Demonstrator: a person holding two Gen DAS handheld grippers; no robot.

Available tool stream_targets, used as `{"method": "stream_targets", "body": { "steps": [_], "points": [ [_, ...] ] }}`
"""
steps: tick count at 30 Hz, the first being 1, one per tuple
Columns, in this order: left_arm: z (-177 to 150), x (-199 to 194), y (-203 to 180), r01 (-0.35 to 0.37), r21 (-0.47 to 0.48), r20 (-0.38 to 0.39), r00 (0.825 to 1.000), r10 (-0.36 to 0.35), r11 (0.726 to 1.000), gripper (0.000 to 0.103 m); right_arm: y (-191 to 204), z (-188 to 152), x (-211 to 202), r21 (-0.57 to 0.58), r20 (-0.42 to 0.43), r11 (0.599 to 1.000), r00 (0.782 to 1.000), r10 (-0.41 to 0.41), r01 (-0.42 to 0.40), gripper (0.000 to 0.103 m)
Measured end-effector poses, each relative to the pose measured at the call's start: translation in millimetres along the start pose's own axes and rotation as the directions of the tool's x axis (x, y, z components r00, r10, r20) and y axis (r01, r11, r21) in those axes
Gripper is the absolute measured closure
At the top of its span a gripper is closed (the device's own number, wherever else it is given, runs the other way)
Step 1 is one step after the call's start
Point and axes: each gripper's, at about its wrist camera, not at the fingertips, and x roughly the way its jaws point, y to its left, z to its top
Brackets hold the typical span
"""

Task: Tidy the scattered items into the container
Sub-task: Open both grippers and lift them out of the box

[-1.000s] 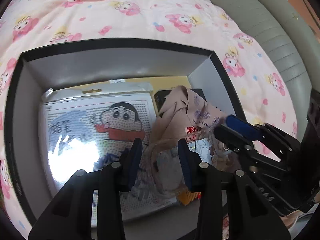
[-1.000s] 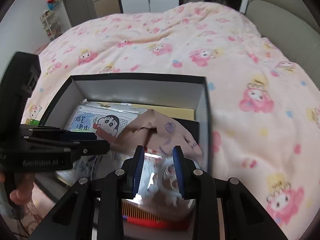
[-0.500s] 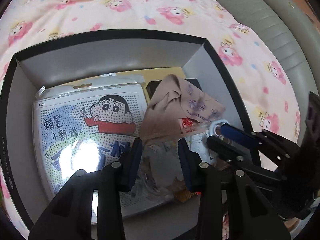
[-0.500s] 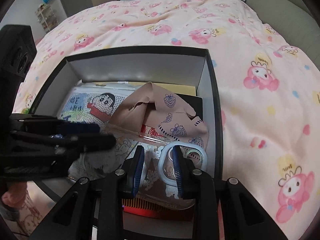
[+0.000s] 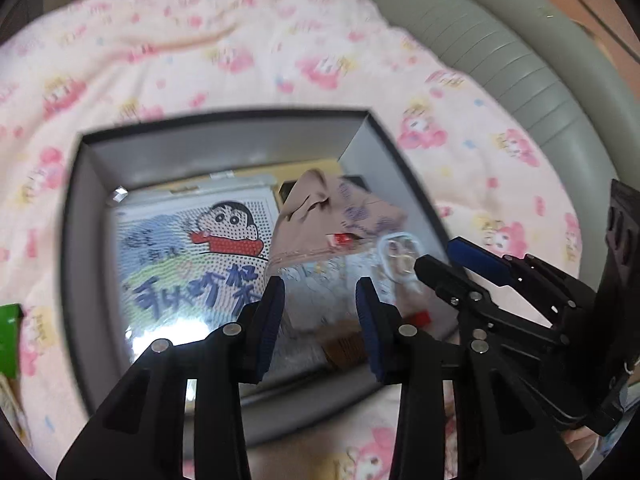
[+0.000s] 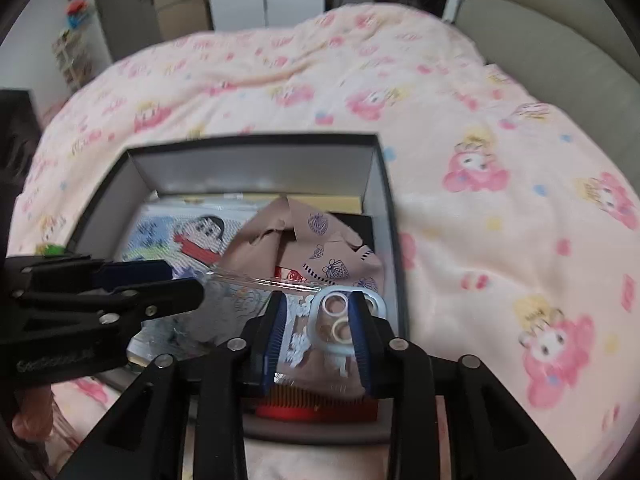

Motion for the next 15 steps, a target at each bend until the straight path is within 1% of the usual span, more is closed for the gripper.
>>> {"method": "stream_targets", "body": {
  "steps": [3, 6, 9, 11, 13, 15],
  "points": [
    [-12, -35, -18, -0.047, 0.034, 0.070, 0.996, 0.045, 0.998, 0.065, 9, -11, -35, 0.017, 0.068, 1.000, 0.998, 0.000, -0.001, 0.069],
    [-28, -73, -27, -0.059, 0.041, 0.131, 0.990, 0.053, 0.997, 0.064, 17, -20, -68, 0.025, 0.113, 0.999, 0.993, 0.023, -0.026, 0.066],
    [-40, -100, -35, -0.073, 0.046, 0.173, 0.983, 0.064, 0.996, 0.063, 24, -28, -99, 0.026, 0.153, 0.998, 0.987, 0.045, -0.050, 0.065],
    [-50, -115, -41, -0.091, 0.053, 0.195, 0.978, 0.079, 0.994, 0.059, 30, -33, -119, 0.019, 0.182, 0.998, 0.982, 0.052, -0.057, 0.063],
    [-61, -134, -45, -0.117, 0.054, 0.218, 0.971, 0.103, 0.992, 0.058, 37, -36, -136, 0.010, 0.209, 0.998, 0.976, 0.056, -0.059, 0.058],
    [-70, -147, -48, -0.141, 0.056, 0.239, 0.963, 0.124, 0.988, 0.058, 44, -42, -154, 0.006, 0.239, 0.999, 0.970, 0.046, -0.049, 0.058]
  ]
}}
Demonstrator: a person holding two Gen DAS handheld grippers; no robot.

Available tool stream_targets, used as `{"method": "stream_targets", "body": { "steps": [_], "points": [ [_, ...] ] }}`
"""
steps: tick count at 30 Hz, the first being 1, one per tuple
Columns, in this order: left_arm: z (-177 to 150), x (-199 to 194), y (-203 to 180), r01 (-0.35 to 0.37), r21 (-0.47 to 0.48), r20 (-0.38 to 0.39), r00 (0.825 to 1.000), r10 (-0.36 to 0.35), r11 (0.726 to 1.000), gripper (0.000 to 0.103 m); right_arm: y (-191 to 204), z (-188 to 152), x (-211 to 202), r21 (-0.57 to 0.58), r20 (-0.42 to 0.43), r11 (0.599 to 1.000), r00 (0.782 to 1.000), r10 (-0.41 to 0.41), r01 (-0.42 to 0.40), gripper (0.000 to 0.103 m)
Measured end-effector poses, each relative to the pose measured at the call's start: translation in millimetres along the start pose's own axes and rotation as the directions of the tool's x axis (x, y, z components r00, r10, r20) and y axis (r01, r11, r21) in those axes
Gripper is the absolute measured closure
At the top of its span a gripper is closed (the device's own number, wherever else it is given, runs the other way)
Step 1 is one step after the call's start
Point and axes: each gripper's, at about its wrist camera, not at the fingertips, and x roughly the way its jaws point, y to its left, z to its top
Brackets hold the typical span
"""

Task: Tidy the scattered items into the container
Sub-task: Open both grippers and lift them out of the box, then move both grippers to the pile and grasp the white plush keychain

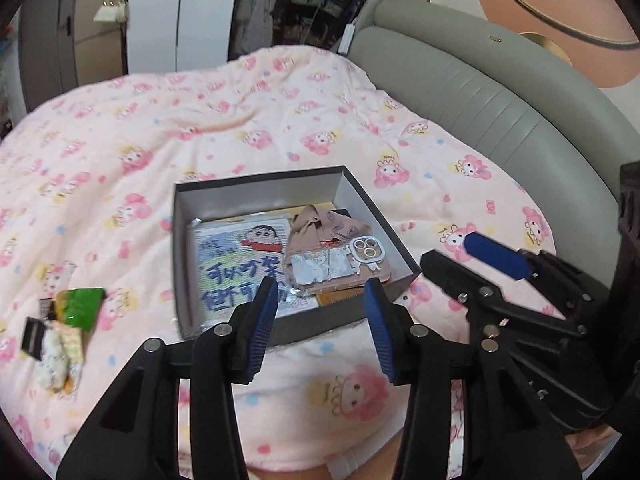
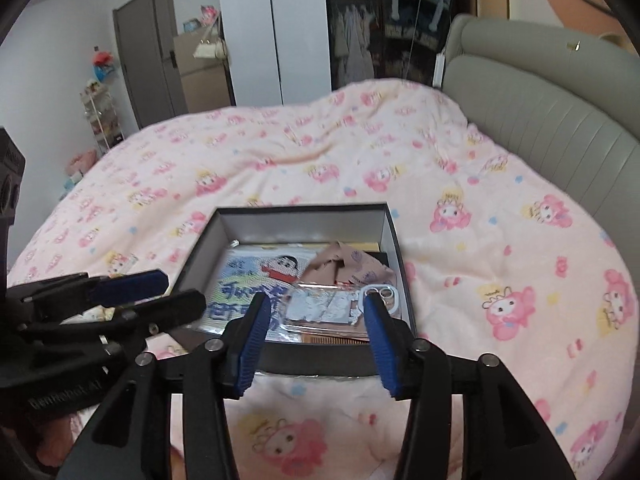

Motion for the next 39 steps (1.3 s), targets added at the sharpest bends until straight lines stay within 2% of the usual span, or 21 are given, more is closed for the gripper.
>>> {"method": "stream_targets", "body": {
  "steps": [8, 13, 16, 19, 25, 31, 33, 35, 39],
  "points": [
    [-26, -45, 14, -0.086, -0.005, 0.040, 0.995, 0.086, 0.996, 0.058, 36, -14, -35, -0.020, 0.045, 0.999, 0.998, 0.033, -0.032, 0.057],
    [-50, -60, 52, -0.137, -0.075, 0.020, 0.990, 0.139, 0.988, 0.058, 71, -25, -31, -0.059, 0.005, 0.992, 0.993, 0.115, -0.115, 0.057],
    [-65, -67, 82, -0.197, -0.125, -0.004, 0.980, 0.198, 0.972, 0.060, 103, -29, -27, -0.106, -0.020, 0.972, 0.978, 0.206, -0.207, 0.057],
    [-80, -80, 119, -0.204, -0.205, -0.017, 0.979, 0.205, 0.957, 0.060, 141, -30, -19, -0.176, -0.027, 0.951, 0.967, 0.252, -0.253, 0.057],
    [-105, -100, 177, -0.288, -0.280, -0.037, 0.956, 0.290, 0.916, 0.060, 213, -34, 2, -0.251, -0.095, 0.913, 0.946, 0.309, -0.323, 0.057],
    [-128, -104, 232, -0.296, -0.377, -0.058, 0.953, 0.297, 0.877, 0.058, 267, -36, 25, -0.338, -0.157, 0.867, 0.930, 0.332, -0.367, 0.057],
    [-134, -104, 250, -0.281, -0.419, -0.061, 0.957, 0.282, 0.864, 0.056, 284, -37, 37, -0.357, -0.194, 0.842, 0.913, 0.358, -0.405, 0.057],
    [-146, -103, 274, -0.271, -0.479, -0.075, 0.960, 0.269, 0.835, 0.054, 297, -38, 50, -0.353, -0.237, 0.826, 0.896, 0.375, -0.440, 0.057],
    [-166, -91, 320, -0.297, -0.547, -0.133, 0.954, 0.269, 0.782, 0.054, 314, -36, 81, -0.339, -0.294, 0.821, 0.881, 0.372, -0.460, 0.057]
  ]
}}
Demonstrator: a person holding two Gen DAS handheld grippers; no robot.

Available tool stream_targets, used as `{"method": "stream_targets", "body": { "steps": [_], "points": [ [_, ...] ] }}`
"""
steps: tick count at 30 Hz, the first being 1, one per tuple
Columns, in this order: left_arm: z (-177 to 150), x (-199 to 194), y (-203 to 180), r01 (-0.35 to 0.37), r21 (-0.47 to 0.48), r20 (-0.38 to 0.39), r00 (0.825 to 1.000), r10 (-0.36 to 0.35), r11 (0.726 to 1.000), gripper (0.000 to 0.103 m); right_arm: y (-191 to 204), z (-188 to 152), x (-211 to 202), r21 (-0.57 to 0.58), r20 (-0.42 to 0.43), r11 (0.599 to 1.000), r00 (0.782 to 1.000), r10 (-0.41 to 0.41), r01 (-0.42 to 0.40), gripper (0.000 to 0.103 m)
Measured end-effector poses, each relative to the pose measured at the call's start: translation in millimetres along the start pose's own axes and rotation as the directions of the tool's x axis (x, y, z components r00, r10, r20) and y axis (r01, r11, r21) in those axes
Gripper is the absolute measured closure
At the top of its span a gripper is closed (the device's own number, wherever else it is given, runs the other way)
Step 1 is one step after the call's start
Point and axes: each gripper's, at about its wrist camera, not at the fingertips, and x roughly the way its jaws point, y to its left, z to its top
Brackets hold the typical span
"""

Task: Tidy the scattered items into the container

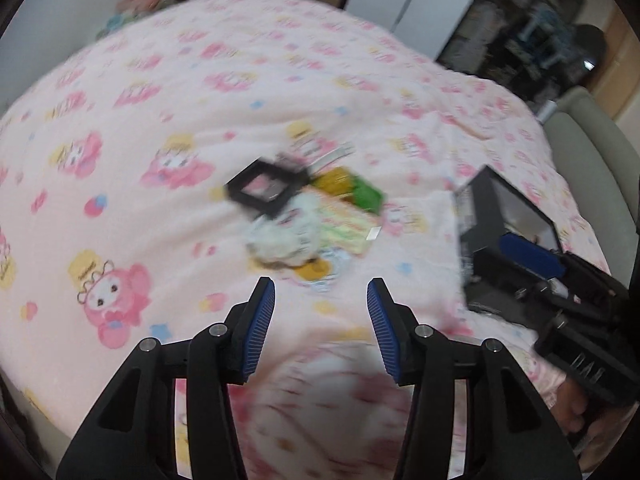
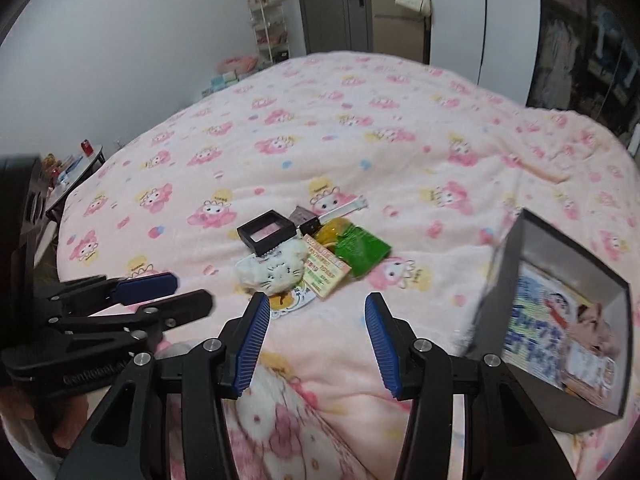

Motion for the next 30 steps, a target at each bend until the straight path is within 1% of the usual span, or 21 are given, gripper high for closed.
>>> {"method": "stream_targets", "body": {
  "steps": [3, 6, 9, 10, 12, 14, 16, 18, 20, 21, 22, 23, 24, 25, 26, 27, 28, 30],
  "points": [
    [7, 24, 28, 0.022, -0.073, -0.062, 0.998, -0.026, 0.997, 0.054, -2, 11, 34, -0.011, -0.063, 1.000, 0.998, 0.013, -0.014, 0.057],
    [16, 53, 51, 0.054, -0.144, -0.122, 0.990, -0.072, 0.988, 0.054, -4, 20, 74, -0.012, -0.134, 1.000, 0.991, 0.017, -0.019, 0.057],
    [23, 76, 66, 0.089, -0.195, -0.158, 0.980, -0.121, 0.977, 0.054, -14, 29, 108, 0.031, -0.174, 0.999, 0.985, 0.001, 0.005, 0.057],
    [25, 83, 68, 0.102, -0.201, -0.167, 0.976, -0.137, 0.974, 0.054, -17, 32, 117, 0.043, -0.184, 0.999, 0.983, 0.010, -0.002, 0.057],
    [30, 94, 69, 0.128, -0.205, -0.183, 0.969, -0.167, 0.970, 0.055, -21, 41, 136, 0.062, -0.197, 0.997, 0.979, 0.054, -0.043, 0.057],
    [36, 105, 68, 0.159, -0.205, -0.193, 0.961, -0.199, 0.966, 0.056, -19, 46, 153, 0.055, -0.230, 0.996, 0.969, 0.088, -0.077, 0.057],
    [37, 116, 67, 0.160, -0.221, -0.200, 0.958, -0.206, 0.962, 0.056, -15, 47, 172, 0.047, -0.264, 0.992, 0.956, 0.126, -0.117, 0.057],
    [36, 126, 69, 0.150, -0.237, -0.209, 0.957, -0.202, 0.960, 0.056, -11, 45, 193, 0.040, -0.307, 0.991, 0.942, 0.137, -0.131, 0.057],
    [35, 132, 77, 0.165, -0.277, -0.199, 0.954, -0.225, 0.946, 0.056, -8, 44, 206, 0.030, -0.324, 0.987, 0.933, 0.156, -0.155, 0.057],
    [36, 134, 82, 0.177, -0.300, -0.191, 0.952, -0.241, 0.937, 0.056, -6, 44, 210, 0.022, -0.324, 0.986, 0.932, 0.163, -0.164, 0.057],
    [36, 136, 84, 0.192, -0.318, -0.181, 0.949, -0.259, 0.928, 0.061, -3, 46, 213, 0.015, -0.314, 0.983, 0.932, 0.180, -0.184, 0.057],
    [37, 138, 85, 0.217, -0.331, -0.176, 0.942, -0.286, 0.918, 0.069, -2, 48, 215, 0.017, -0.307, 0.977, 0.929, 0.207, -0.212, 0.057],
    [37, 139, 82, 0.231, -0.337, -0.180, 0.936, -0.303, 0.913, 0.073, 0, 48, 219, 0.037, -0.311, 0.964, 0.914, 0.261, -0.263, 0.058],
    [36, 137, 76, 0.222, -0.321, -0.188, 0.938, -0.292, 0.921, 0.080, 3, 46, 223, 0.062, -0.331, 0.952, 0.894, 0.303, -0.300, 0.065],
    [36, 134, 71, 0.204, -0.299, -0.188, 0.945, -0.267, 0.932, 0.081, 7, 42, 225, 0.074, -0.348, 0.947, 0.882, 0.318, -0.312, 0.069],
    [36, 128, 67, 0.204, -0.281, -0.184, 0.948, -0.261, 0.938, 0.081, 8, 40, 221, 0.062, -0.330, 0.950, 0.892, 0.308, -0.305, 0.070],
    [35, 125, 64, 0.210, -0.276, -0.183, 0.947, -0.265, 0.938, 0.081, 6, 39, 215, 0.073, -0.312, 0.946, 0.893, 0.324, -0.317, 0.070],
    [33, 118, 57, 0.234, -0.264, -0.181, 0.941, -0.286, 0.936, 0.081, 0, 35, 206, 0.113, -0.302, 0.940, 0.890, 0.342, -0.323, 0.070]
  ]
}}
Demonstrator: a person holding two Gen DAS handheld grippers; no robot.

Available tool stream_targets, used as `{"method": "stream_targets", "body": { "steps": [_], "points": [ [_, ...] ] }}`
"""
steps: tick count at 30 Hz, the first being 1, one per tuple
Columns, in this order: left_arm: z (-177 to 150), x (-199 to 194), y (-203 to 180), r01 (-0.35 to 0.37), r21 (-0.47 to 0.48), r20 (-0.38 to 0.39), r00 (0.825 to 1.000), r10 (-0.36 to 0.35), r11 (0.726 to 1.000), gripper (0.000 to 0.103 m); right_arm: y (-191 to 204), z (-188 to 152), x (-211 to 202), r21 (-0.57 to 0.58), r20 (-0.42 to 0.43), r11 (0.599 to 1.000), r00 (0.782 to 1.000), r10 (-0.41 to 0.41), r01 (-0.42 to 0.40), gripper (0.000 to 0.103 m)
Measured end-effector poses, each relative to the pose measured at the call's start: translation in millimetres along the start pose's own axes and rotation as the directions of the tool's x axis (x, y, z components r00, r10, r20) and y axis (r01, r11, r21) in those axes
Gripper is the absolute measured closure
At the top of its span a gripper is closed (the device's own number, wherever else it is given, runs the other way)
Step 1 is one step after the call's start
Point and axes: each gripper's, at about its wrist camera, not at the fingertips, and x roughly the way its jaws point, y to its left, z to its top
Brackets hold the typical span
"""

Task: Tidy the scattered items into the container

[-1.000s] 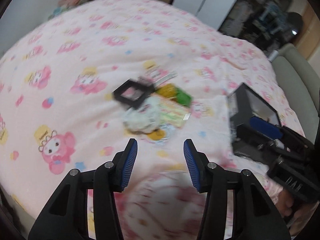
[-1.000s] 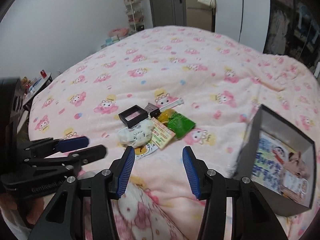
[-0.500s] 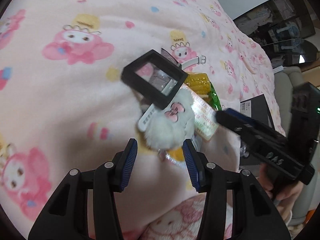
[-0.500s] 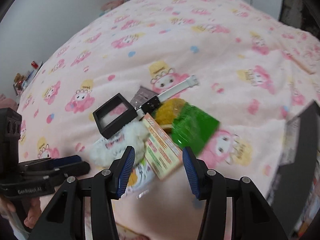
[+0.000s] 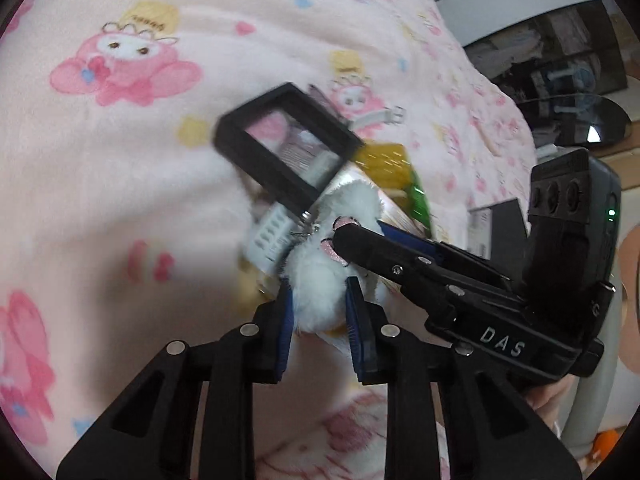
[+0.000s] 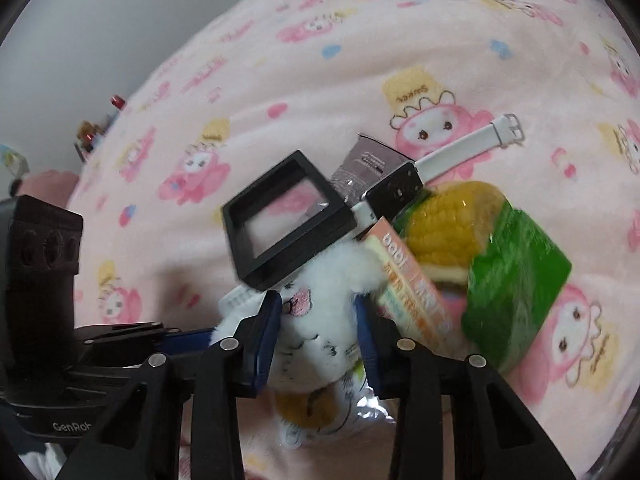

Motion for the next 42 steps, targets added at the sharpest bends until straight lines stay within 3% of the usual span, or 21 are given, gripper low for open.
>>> {"method": "stream_targets", "body": {
  "steps": [6, 9, 13, 17, 19, 20, 22, 24, 26, 29, 32, 34, 37, 40, 42],
  "points": [
    [-23, -20, -61, 0.090, 0.087, -0.017, 0.996, -0.088, 0.992, 0.080, 3, -38, -74, 0.020, 0.134, 0.997, 0.988, -0.074, 0.072, 0.071],
    [-51, -20, -113, 0.122, 0.213, -0.047, 0.992, -0.114, 0.969, 0.080, -11, -74, -130, 0.095, 0.216, 0.989, 0.968, -0.128, 0.110, 0.071],
    [-93, 3, -170, 0.201, 0.318, -0.162, 0.974, -0.156, 0.926, 0.080, -38, -129, -194, 0.210, 0.276, 0.963, 0.934, -0.225, 0.170, 0.070],
    [-134, 41, -218, 0.211, 0.428, -0.270, 0.958, -0.099, 0.879, 0.079, -74, -201, -232, 0.354, 0.268, 0.914, 0.915, -0.302, 0.198, 0.070],
    [-153, 62, -236, 0.149, 0.478, -0.235, 0.971, -0.037, 0.865, 0.079, -97, -228, -237, 0.424, 0.251, 0.886, 0.916, -0.312, 0.186, 0.070],
    [-164, 75, -246, 0.100, 0.529, -0.209, 0.978, 0.016, 0.843, 0.084, -110, -244, -237, 0.472, 0.240, 0.868, 0.925, -0.295, 0.154, 0.071],
    [-178, 96, -259, 0.038, 0.597, -0.183, 0.979, 0.090, 0.802, 0.084, -125, -265, -237, 0.519, 0.243, 0.849, 0.935, -0.257, 0.099, 0.074],
    [-183, 100, -264, 0.058, 0.616, -0.179, 0.981, 0.068, 0.786, 0.082, -132, -278, -236, 0.535, 0.215, 0.832, 0.929, -0.303, 0.148, 0.074],
    [-173, 99, -257, 0.071, 0.596, -0.175, 0.984, 0.043, 0.800, 0.080, -135, -284, -239, 0.530, 0.208, 0.829, 0.920, -0.331, 0.178, 0.074],
    [-158, 100, -234, 0.115, 0.490, -0.217, 0.976, -0.007, 0.864, 0.080, -143, -290, -250, 0.551, 0.258, 0.826, 0.916, -0.307, 0.121, 0.074],
    [-148, 103, -219, 0.144, 0.393, -0.236, 0.970, -0.052, 0.908, 0.080, -153, -286, -251, 0.558, 0.263, 0.821, 0.914, -0.310, 0.118, 0.074],
    [-146, 101, -217, 0.112, 0.368, -0.202, 0.979, -0.038, 0.923, 0.080, -156, -279, -246, 0.549, 0.263, 0.829, 0.920, -0.291, 0.105, 0.074],
    [-146, 107, -214, -0.001, 0.358, -0.140, 0.989, 0.055, 0.934, 0.079, -163, -268, -230, 0.540, 0.236, 0.835, 0.933, -0.271, 0.106, 0.074],
    [-143, 109, -209, -0.015, 0.332, -0.146, 0.987, 0.068, 0.943, 0.079, -171, -259, -214, 0.540, 0.203, 0.832, 0.940, -0.273, 0.125, 0.074],
    [-142, 110, -207, -0.009, 0.319, -0.159, 0.985, 0.063, 0.948, 0.076, -179, -254, -207, 0.559, 0.209, 0.825, 0.950, -0.232, 0.079, 0.074]
  ]
}}
